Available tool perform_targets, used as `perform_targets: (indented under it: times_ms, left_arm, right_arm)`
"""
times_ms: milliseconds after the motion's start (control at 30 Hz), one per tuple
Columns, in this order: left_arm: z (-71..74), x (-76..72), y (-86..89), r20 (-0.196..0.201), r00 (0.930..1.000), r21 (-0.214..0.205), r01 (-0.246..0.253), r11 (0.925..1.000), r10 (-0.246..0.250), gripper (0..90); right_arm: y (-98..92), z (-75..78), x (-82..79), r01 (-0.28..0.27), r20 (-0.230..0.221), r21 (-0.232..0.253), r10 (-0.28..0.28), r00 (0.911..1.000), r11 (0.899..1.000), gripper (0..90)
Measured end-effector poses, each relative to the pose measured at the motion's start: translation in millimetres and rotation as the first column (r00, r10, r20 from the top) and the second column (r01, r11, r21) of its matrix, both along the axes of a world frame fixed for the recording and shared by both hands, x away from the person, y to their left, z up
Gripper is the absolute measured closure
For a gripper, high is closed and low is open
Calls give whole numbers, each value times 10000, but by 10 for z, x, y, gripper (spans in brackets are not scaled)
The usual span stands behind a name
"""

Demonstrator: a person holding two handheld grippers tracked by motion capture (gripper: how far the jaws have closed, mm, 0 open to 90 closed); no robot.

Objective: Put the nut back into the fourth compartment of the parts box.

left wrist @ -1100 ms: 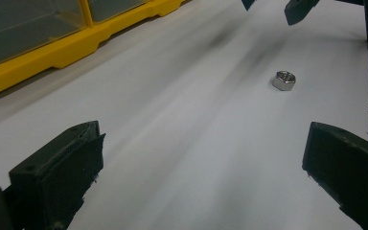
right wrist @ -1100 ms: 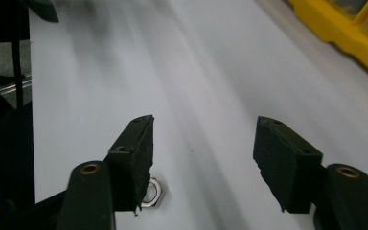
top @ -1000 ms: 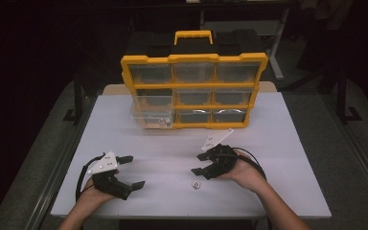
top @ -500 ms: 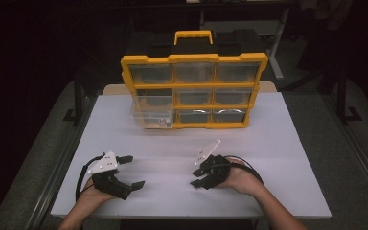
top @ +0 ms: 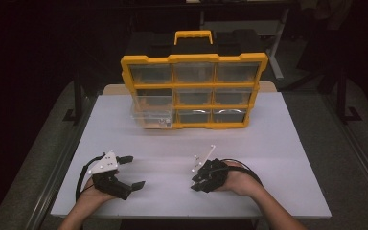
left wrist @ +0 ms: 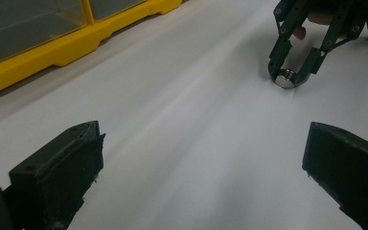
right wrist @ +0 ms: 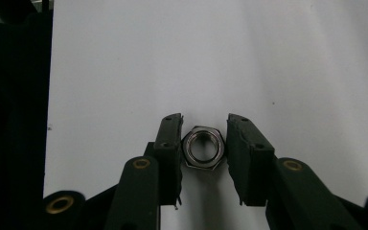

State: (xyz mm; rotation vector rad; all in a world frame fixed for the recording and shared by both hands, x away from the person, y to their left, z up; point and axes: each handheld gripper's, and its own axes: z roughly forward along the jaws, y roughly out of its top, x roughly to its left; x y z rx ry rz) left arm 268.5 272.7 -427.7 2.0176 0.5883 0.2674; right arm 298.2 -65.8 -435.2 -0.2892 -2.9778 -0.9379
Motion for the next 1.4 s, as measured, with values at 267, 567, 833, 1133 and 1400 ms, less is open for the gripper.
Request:
perform_targets:
  times_ms: [267, 567, 833, 1133, 1400]
  left_arm:
    - [3, -1, -4, 51, 10000, -2, 28, 10000, -28, 4]
    - [2, 1, -6, 26, 10000, 13, 28, 10000, -28, 4]
    - [-2, -2, -18, -15, 10000, -173, -36, 9998, 36, 5]
    - [0, 4, -13, 1, 10000, -119, -3, 9999, 3, 4]
    - [3, 4, -18, 74, 10000, -113, 20, 9999, -20, 5]
  right_arm:
    - [3, 1, -3, 125, 135, -63, -124, 9998, 9999, 691]
    - [-8, 26, 41, 566, -199, 23, -565, 9982, 9984, 692]
    - [-4, 148, 139, 1174, -190, 291, -1169, 9930, 9927, 692]
    - [44, 367, 251, 1591, -7, 513, -1592, 9872, 9859, 692]
    - [74, 667, 381, 1810, 167, 821, -1830, 9830, 9800, 692]
